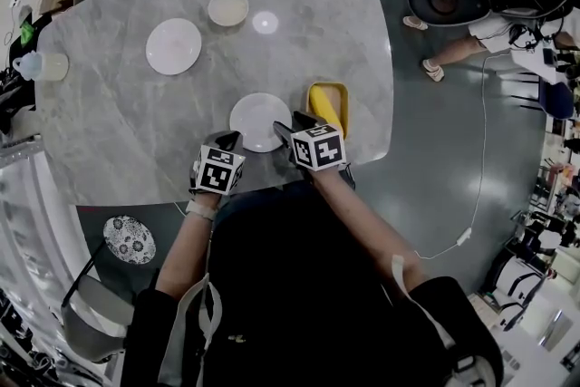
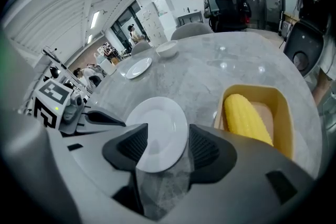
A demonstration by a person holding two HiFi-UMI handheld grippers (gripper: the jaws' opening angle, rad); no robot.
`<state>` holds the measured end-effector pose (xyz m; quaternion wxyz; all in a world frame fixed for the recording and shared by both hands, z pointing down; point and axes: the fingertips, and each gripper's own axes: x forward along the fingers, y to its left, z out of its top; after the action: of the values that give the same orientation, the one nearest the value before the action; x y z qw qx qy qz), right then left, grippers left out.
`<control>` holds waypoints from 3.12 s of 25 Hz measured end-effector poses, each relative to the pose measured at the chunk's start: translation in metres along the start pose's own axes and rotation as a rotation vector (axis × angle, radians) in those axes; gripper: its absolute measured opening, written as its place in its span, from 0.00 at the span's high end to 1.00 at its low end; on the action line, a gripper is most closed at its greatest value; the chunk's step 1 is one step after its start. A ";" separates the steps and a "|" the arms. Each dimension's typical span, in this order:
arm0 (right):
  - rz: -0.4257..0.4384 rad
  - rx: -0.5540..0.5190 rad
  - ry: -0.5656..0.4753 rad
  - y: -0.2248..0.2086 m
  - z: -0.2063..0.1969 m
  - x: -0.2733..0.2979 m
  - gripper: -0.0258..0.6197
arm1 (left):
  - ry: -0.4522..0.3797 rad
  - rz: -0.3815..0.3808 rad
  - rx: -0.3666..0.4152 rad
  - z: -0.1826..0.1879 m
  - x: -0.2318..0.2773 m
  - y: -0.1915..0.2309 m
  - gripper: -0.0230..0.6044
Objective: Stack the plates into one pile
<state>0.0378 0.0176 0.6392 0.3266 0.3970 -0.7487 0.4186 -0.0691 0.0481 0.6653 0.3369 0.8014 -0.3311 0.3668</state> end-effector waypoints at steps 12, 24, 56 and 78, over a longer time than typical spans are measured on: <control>0.069 0.039 0.027 0.008 -0.003 0.008 0.58 | -0.004 0.019 -0.002 -0.002 0.008 0.008 0.95; 0.092 0.000 0.072 0.018 -0.001 0.019 0.59 | -0.051 -0.011 -0.041 -0.001 0.005 0.010 0.95; 0.337 0.282 -0.061 0.052 0.040 0.014 0.88 | -0.167 0.082 -0.215 -0.015 -0.031 0.041 0.95; 0.478 0.460 -0.131 0.106 0.160 0.096 0.88 | -0.207 0.200 -0.376 -0.064 -0.069 0.090 0.95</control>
<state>-0.1241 -0.1192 0.6095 0.0723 0.2993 -0.7260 0.6149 -0.1976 0.0685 0.6684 0.4065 0.7212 -0.5041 0.2460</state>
